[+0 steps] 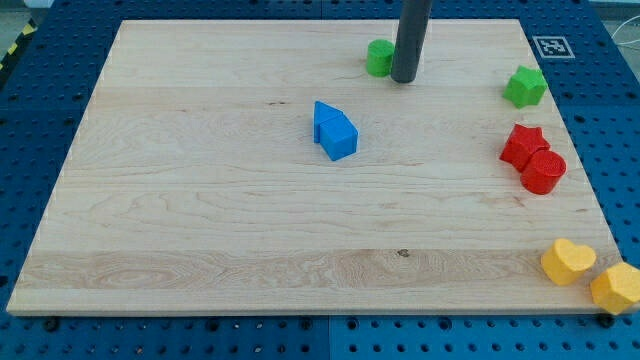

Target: Move your arm towards center right

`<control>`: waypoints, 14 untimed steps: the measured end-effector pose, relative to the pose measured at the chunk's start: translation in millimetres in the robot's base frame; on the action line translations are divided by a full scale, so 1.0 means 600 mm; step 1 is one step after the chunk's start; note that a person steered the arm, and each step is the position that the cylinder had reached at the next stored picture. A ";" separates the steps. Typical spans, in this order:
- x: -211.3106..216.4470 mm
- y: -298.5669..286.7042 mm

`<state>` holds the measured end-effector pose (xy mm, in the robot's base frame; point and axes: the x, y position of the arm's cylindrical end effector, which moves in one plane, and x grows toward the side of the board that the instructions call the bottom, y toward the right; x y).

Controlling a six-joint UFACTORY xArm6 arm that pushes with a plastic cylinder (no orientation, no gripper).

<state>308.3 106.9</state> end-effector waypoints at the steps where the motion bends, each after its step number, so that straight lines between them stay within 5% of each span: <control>1: -0.044 -0.023; 3: -0.064 -0.129; 7: -0.114 -0.019; 11: 0.114 0.108; 14: 0.124 0.211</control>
<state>382.9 233.2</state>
